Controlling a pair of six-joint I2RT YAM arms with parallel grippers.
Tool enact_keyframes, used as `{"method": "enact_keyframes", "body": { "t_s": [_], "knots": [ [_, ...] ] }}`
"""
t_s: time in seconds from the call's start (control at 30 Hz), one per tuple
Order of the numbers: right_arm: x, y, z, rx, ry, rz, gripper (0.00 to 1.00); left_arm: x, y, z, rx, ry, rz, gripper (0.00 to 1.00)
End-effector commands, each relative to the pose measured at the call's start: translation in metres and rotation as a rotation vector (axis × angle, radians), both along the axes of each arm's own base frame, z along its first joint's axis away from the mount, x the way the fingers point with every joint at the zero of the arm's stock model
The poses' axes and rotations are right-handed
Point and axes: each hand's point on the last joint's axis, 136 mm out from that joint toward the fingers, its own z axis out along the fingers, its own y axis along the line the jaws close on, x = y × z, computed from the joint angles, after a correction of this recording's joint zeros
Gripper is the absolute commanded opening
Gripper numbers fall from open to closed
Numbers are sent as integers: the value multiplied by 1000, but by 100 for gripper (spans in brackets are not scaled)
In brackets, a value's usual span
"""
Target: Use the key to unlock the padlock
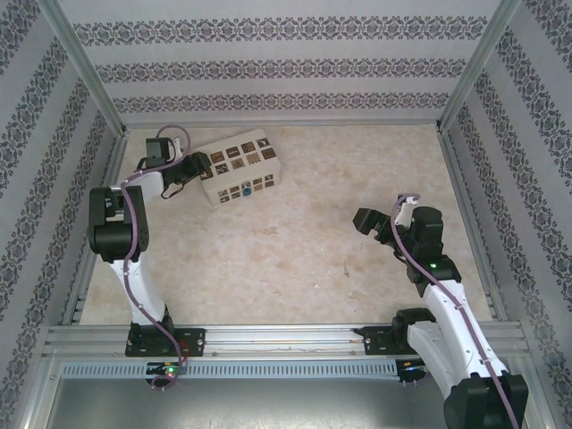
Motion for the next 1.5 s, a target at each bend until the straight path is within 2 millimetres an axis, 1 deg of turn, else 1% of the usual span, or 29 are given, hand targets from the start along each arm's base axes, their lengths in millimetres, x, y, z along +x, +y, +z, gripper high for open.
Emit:
{"method": "enact_keyframes", "body": {
  "t_s": [0.0, 0.27, 0.57, 0.7, 0.87, 0.97, 1.1, 1.23, 1.3, 1.47],
  "knots": [
    [0, 5, 12, -4, -21, 28, 98, -36, -43, -47, 19, 172, -174, 59],
    [-1, 7, 13, -8, -18, 42, 98, -42, -98, -41, 30, 135, -402, 59],
    [-4, 3, 6, -31, 40, 26, 98, -56, -151, -36, 89, 105, -627, 59],
    [-8, 2, 3, -44, 77, 22, 98, -62, -172, -33, 88, 83, -709, 59],
    [-15, 3, -5, -51, 124, 29, 97, -69, -194, -30, 113, 70, -810, 59],
    [-20, 5, -11, -53, 158, 32, 94, -66, -201, -28, 109, 62, -822, 59],
    [-30, 6, -20, -64, 219, 40, 89, -56, -204, -14, 96, 29, -794, 62],
    [-40, 8, -30, -72, 286, 49, 81, -41, -204, 11, 87, -32, -731, 66],
    [-45, 11, -36, -72, 320, 60, 77, -33, -203, 29, 82, -65, -687, 70],
    [-57, 19, -56, -83, 404, 78, 70, -19, -191, 72, 64, -162, -571, 76]
  ]
}}
